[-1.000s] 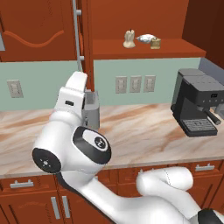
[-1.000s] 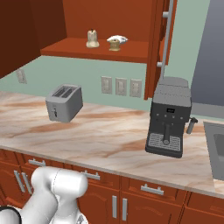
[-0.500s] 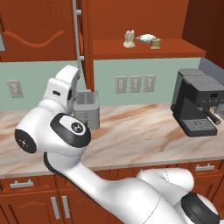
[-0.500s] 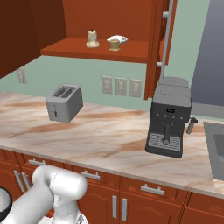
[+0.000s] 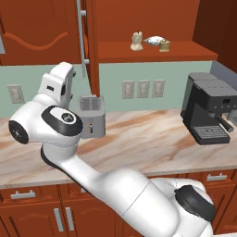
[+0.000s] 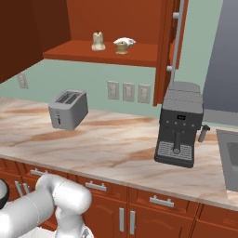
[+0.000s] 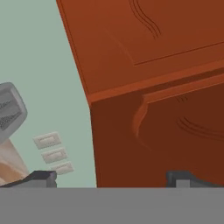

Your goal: Pick the candle and candle from the dining table and place them in the open cabinet. Close the cabinet after placing the objects.

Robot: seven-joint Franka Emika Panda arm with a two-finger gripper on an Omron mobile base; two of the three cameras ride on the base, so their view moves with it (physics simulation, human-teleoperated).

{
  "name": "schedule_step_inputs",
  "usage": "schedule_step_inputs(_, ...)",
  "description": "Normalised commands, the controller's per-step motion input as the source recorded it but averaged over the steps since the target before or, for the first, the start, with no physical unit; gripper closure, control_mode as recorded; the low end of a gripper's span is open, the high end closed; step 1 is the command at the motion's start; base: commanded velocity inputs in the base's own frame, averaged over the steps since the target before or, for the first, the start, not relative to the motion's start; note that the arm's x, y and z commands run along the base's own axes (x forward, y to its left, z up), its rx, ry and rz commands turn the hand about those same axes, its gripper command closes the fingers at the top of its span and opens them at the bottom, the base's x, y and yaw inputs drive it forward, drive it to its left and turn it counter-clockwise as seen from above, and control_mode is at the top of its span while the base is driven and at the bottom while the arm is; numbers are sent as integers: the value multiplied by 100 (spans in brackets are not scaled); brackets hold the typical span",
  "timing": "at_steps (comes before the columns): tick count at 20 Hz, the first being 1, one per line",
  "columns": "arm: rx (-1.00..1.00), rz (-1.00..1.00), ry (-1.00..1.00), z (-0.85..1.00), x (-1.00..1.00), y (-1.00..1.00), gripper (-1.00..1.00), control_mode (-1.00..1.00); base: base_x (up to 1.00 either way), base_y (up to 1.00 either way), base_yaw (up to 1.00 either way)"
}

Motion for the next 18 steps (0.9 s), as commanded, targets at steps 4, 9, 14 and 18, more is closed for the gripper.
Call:
schedule_step_inputs(4,0,0,0,0,38,18,-100,-100,0,0,0)
schedule_step_inputs(9,0,0,0,0,24,4,-100,-100,0,0,0)
schedule_step_inputs(14,0,-1,0,0,15,0,-100,-100,0,0,0)
schedule_step_inputs(18,0,0,0,2,9,0,-100,-100,0,0,0)
